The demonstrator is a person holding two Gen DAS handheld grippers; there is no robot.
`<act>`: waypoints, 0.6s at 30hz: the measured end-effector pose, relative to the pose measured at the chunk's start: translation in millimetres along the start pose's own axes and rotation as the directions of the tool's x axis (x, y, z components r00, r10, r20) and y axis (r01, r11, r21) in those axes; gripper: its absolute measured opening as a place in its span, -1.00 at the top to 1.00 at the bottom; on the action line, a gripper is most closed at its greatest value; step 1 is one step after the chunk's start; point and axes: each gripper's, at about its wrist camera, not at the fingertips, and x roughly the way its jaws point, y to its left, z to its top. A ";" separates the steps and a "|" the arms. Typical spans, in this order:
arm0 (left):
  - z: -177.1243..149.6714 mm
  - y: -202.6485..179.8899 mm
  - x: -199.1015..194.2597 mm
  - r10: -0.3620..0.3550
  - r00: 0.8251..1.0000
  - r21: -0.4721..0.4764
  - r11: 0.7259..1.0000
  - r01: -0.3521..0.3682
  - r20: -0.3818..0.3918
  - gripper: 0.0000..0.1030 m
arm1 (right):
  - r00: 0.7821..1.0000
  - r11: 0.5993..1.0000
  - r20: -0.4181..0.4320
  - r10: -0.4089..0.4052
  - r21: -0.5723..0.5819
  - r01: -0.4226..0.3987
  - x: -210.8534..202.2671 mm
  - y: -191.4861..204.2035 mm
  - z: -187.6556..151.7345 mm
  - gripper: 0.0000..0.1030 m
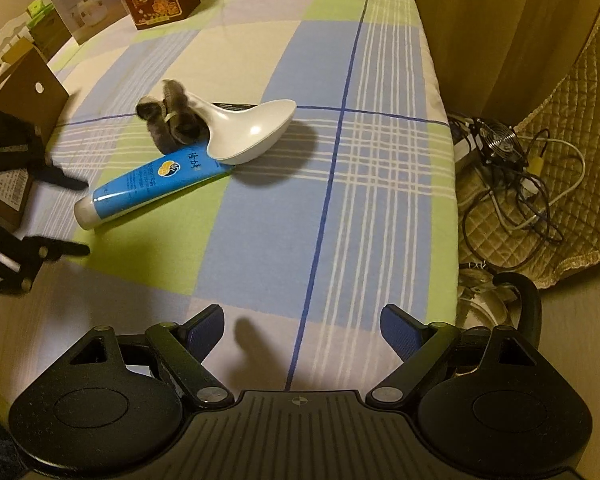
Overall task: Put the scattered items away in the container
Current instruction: 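Grasp the blue hand-cream tube with the left gripper while the right gripper grasps the white spoon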
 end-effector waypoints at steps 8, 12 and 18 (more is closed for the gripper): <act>20.6 19.9 13.9 -0.007 0.997 -0.182 0.983 0.021 0.078 0.02 | 1.000 1.000 0.024 0.001 -0.009 -0.001 -7.0 1.9 -1.4 -0.76; 18.8 18.9 17.4 -0.030 0.997 -0.224 0.973 0.047 0.078 0.50 | 0.999 1.000 0.030 0.012 -0.006 -0.012 -7.9 2.3 -1.8 -0.76; -9.6 -9.3 1.8 0.006 0.998 -0.220 0.975 0.008 0.060 0.50 | 0.994 0.996 0.079 0.081 0.015 -0.083 -8.8 4.5 10.2 -0.76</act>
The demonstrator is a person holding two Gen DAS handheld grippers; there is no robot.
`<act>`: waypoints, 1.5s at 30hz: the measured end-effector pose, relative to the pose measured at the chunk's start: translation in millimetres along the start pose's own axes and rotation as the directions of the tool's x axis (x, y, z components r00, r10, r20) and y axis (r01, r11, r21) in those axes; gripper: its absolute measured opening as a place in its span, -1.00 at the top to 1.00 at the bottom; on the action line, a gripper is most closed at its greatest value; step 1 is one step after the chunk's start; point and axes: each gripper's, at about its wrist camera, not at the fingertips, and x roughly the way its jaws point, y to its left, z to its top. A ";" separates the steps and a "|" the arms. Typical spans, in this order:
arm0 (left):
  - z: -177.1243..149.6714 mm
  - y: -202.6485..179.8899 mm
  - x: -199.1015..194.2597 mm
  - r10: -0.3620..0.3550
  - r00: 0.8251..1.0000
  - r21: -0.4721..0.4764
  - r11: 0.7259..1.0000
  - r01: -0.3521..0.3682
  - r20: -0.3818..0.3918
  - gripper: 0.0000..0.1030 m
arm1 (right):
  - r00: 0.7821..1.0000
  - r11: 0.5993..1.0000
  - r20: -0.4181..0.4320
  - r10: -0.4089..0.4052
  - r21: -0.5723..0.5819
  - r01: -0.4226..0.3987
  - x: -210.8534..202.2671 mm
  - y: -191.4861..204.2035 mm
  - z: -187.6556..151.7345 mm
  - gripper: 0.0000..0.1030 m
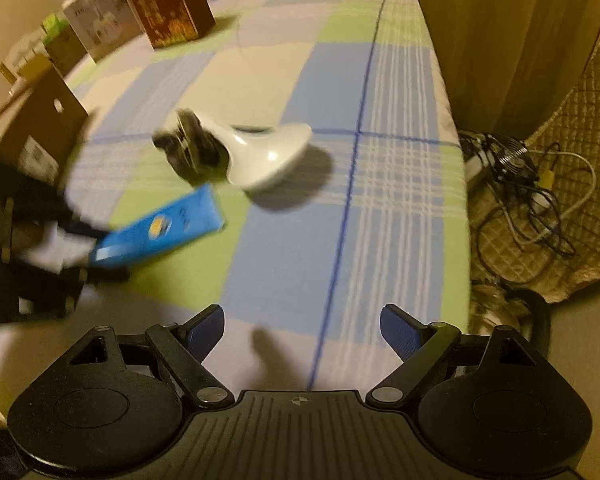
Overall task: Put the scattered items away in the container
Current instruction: 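Grasp the blue hand-cream tube with the left gripper while the right gripper grasps the white spoon, then lift the tube and spoon and carry them toward the box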
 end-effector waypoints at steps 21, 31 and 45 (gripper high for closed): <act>-98.9 14.8 -40.5 0.194 0.972 -0.500 0.833 -0.236 -0.135 0.32 | 0.987 0.934 0.104 0.126 0.322 -0.153 61.4 -22.1 72.8 0.59; -94.7 7.3 -38.8 0.221 0.968 -0.503 0.828 -0.249 -0.116 0.49 | 0.961 0.803 0.206 0.185 0.532 -0.268 36.2 -51.0 48.2 0.86; -95.7 0.7 -72.8 0.241 0.970 -0.517 0.829 -0.213 -0.013 0.50 | 0.945 0.767 0.239 0.224 0.555 -0.322 -1.7 -42.2 17.0 0.86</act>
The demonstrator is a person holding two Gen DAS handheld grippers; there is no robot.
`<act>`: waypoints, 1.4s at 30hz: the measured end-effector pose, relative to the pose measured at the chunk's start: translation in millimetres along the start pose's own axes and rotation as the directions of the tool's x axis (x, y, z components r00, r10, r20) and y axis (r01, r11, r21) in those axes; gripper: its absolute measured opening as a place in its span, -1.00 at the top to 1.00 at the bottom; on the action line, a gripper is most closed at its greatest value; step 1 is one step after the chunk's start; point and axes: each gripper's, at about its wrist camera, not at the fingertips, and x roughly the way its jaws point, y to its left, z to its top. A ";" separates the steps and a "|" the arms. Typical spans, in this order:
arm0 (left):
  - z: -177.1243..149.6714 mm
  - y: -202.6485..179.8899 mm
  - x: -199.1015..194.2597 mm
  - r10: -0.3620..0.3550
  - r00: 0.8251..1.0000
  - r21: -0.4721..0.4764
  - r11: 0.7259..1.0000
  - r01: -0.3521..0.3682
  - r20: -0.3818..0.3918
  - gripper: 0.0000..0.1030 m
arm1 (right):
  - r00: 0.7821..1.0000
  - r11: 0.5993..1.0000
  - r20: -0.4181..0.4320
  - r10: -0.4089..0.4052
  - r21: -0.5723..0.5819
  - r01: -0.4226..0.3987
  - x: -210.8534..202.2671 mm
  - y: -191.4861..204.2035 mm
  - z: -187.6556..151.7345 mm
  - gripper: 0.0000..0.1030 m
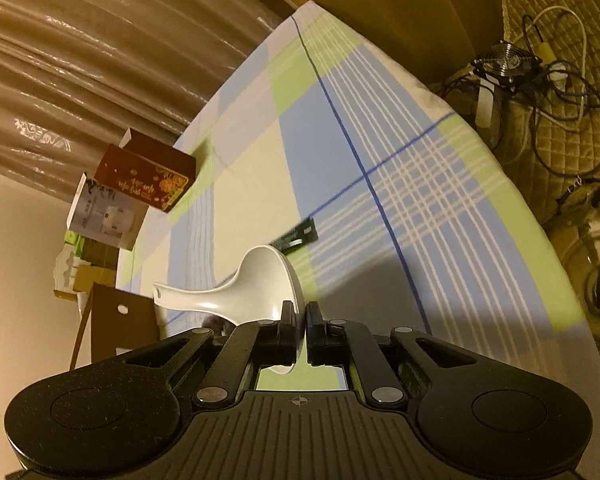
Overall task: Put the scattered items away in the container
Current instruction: 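Lift the tube and spoon and carry them toward the box, then lower the blue tube and white spoon into the box and open both grippers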
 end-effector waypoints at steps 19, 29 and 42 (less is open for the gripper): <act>-16.4 47.4 -62.6 -0.023 0.993 -0.047 0.998 0.029 0.112 0.50 | 0.993 0.998 -0.099 0.056 0.027 -0.054 12.8 37.3 -58.8 0.86; -27.6 106.8 -106.2 0.008 0.978 -0.121 0.992 0.018 0.208 0.50 | 0.975 0.986 -0.150 0.167 0.011 -0.167 40.9 105.9 -75.9 0.86; -36.5 221.4 -136.1 0.166 0.951 -0.227 0.968 -0.107 0.261 0.50 | 0.953 0.960 -0.194 0.232 -0.112 -0.257 115.2 222.6 -91.5 0.86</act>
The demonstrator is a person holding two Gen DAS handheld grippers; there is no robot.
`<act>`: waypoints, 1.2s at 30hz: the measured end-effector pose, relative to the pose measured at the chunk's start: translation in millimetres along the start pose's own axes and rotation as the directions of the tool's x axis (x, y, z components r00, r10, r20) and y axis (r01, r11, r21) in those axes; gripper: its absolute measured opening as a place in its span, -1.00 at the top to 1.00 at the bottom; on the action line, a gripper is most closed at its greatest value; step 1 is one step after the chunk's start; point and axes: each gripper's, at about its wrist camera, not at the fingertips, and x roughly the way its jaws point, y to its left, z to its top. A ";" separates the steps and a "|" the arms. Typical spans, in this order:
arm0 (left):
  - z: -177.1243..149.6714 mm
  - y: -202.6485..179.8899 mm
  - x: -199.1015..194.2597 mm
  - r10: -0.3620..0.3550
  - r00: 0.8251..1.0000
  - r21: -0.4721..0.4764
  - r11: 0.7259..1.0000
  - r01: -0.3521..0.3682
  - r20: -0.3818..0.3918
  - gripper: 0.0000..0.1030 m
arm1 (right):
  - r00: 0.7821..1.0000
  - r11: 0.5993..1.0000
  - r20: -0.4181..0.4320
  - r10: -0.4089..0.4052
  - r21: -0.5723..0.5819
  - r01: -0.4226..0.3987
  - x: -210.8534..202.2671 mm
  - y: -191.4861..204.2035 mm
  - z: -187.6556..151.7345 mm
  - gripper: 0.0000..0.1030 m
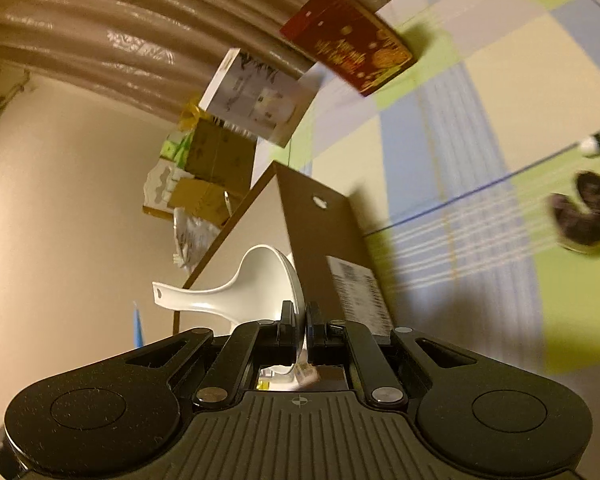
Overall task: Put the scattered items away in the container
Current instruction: 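Lower the blue tube and white spoon into the box and open both grippers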
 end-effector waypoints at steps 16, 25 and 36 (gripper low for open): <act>15.6 86.7 86.3 0.018 0.996 0.041 0.999 -0.015 -0.086 0.50 | 0.956 0.896 0.074 -0.282 -0.335 0.290 134.0 82.8 4.1 0.86; 13.5 101.7 132.9 0.000 0.987 0.083 0.996 0.013 -0.162 0.50 | 0.924 0.829 0.089 -0.371 -0.416 0.373 171.2 96.7 0.3 0.35; 14.3 106.1 153.3 -0.037 0.979 0.111 0.992 0.060 -0.199 0.49 | 0.924 0.735 0.092 -0.372 -0.578 0.353 166.4 113.4 -25.6 -0.75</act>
